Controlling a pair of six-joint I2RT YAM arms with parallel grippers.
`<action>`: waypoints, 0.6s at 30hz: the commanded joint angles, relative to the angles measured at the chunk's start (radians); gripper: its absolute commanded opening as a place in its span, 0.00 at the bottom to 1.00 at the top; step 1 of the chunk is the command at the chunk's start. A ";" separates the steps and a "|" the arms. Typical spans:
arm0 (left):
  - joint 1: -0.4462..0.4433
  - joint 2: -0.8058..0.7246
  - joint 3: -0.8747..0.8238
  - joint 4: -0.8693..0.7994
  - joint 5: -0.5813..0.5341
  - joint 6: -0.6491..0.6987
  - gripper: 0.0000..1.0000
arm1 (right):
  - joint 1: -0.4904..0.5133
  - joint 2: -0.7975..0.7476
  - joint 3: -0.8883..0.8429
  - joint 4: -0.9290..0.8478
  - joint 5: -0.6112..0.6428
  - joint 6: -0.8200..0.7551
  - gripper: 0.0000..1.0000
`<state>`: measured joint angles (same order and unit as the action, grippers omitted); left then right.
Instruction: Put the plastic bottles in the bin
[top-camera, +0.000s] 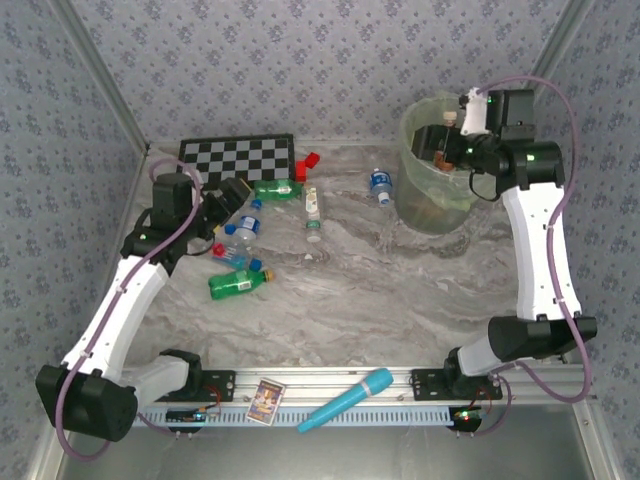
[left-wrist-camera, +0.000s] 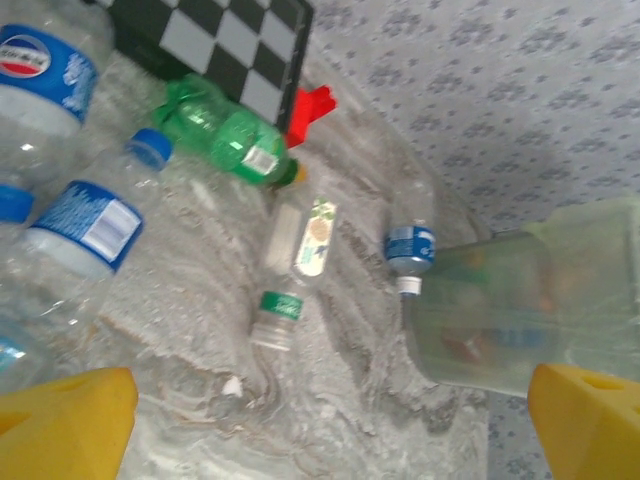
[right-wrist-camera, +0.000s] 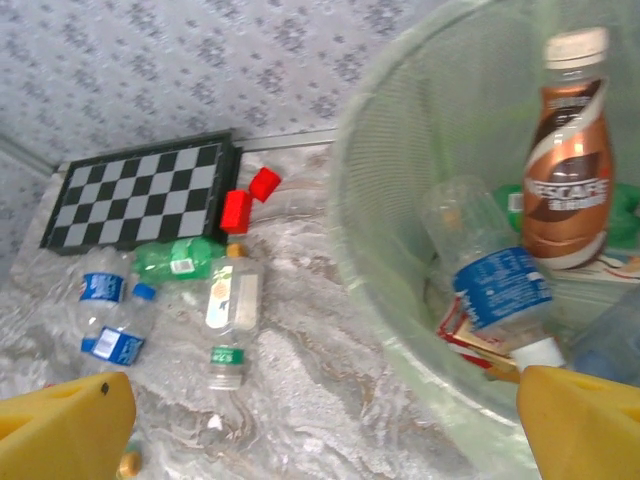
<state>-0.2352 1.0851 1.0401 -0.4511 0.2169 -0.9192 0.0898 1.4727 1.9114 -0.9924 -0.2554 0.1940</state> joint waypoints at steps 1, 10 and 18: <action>0.006 -0.007 -0.019 -0.077 -0.020 0.031 1.00 | 0.066 -0.031 -0.044 0.037 0.020 -0.001 1.00; -0.065 -0.042 -0.102 -0.149 -0.088 0.019 1.00 | 0.305 -0.015 -0.128 0.101 0.214 -0.097 1.00; -0.258 0.129 -0.063 -0.075 -0.190 0.029 0.90 | 0.381 -0.006 -0.189 0.194 0.219 -0.083 1.00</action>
<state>-0.4404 1.1587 0.9298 -0.5568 0.0902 -0.9157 0.4644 1.4651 1.7252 -0.8452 -0.0635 0.1223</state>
